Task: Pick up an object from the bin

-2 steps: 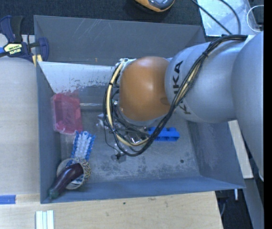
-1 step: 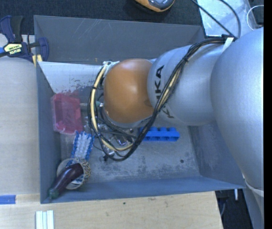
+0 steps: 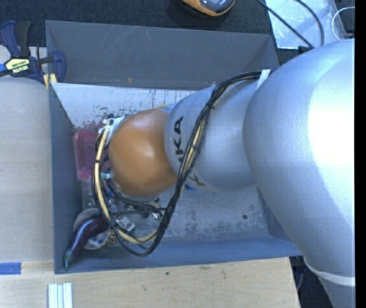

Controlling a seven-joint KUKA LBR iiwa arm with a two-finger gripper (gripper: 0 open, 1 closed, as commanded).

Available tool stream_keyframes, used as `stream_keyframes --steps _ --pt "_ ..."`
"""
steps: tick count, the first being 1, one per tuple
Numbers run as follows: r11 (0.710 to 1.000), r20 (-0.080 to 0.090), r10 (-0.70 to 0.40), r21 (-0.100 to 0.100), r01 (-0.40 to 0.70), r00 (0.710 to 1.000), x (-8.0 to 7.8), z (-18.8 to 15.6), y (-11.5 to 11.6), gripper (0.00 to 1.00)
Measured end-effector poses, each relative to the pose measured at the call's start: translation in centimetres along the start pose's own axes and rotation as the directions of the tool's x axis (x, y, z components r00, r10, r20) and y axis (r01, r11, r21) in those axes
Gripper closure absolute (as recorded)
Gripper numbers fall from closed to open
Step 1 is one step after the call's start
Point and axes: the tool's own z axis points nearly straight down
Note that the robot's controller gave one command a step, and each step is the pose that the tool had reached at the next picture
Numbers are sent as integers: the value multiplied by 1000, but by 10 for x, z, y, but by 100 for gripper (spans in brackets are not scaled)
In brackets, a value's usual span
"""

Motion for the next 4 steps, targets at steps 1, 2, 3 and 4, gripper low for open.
stream_keyframes --steps 1,2,3,4 --pt "1000 -1 1 0 -1 1000 0 0 0 100" --pt "1000 5 -4 2 4 1000 -20 -48 -17 100" --pt "1000 3 19 1 -19 1000 -22 -70 -23 100" --pt "1000 4 1 1 -1 1000 -6 -181 -38 100"
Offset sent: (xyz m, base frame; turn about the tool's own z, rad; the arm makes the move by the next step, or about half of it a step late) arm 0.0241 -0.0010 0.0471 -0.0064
